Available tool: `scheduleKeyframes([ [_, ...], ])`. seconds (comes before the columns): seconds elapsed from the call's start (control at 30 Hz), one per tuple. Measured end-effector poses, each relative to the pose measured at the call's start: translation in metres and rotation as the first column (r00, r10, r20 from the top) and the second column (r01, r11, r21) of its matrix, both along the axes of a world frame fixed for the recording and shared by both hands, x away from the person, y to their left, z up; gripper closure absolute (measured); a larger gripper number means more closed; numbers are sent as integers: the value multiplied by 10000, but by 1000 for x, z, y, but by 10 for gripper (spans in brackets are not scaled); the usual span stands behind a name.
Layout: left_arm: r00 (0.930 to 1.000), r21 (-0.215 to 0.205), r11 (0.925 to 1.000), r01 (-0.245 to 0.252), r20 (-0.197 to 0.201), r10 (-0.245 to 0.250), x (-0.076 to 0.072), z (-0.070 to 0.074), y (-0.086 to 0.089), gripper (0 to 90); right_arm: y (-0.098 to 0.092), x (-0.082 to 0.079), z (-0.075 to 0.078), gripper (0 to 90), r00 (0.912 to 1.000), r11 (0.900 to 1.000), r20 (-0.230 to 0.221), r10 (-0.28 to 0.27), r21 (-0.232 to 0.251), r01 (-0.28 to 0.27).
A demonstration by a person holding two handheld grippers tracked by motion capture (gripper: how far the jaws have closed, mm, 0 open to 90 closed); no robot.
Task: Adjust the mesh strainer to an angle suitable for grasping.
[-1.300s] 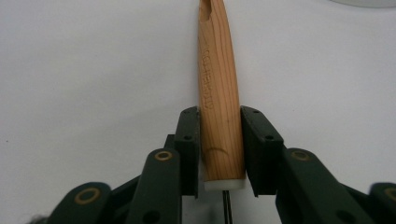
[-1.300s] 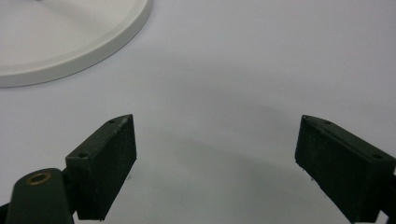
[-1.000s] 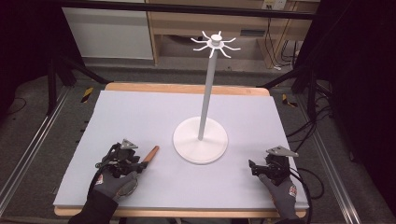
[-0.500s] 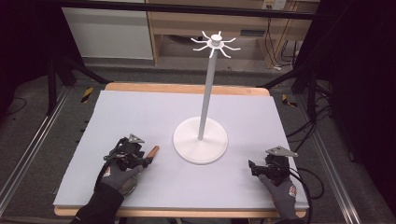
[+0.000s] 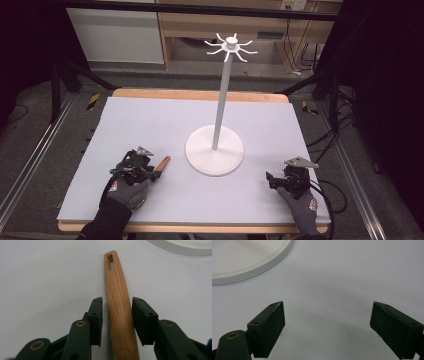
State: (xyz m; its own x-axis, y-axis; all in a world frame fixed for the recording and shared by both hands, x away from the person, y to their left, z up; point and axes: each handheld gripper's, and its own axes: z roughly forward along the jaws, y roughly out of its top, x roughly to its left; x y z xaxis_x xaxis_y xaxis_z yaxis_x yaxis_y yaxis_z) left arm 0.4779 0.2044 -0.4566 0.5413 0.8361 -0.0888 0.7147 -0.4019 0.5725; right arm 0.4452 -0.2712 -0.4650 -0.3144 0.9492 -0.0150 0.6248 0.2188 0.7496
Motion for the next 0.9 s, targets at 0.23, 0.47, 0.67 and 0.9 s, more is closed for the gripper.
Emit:
scheduleKeyframes([
  [0.23, 9999, 85, 10000, 33, -119, -32, 0, -3, -3, 640, 0, 0, 0, 129, 10000, 10000, -3, -5, 1, 5],
  [0.47, 9997, 73, 10000, -29, -258, 31, 1, -3, -3, 658, 1, 0, 0, 129, 10000, 10000, -26, -37, -6, 37],
  [0.67, 9992, 6, 9998, -203, -355, 203, 2, -3, -3, 667, 1, 1, 0, 129, 10000, 10000, -54, -72, 32, 72],
  [0.9, 9993, -13, 9995, -305, -225, 305, 2, -1, -1, 698, 1, 2, -1, 129, 10000, 9999, -47, -87, 50, 87],
])
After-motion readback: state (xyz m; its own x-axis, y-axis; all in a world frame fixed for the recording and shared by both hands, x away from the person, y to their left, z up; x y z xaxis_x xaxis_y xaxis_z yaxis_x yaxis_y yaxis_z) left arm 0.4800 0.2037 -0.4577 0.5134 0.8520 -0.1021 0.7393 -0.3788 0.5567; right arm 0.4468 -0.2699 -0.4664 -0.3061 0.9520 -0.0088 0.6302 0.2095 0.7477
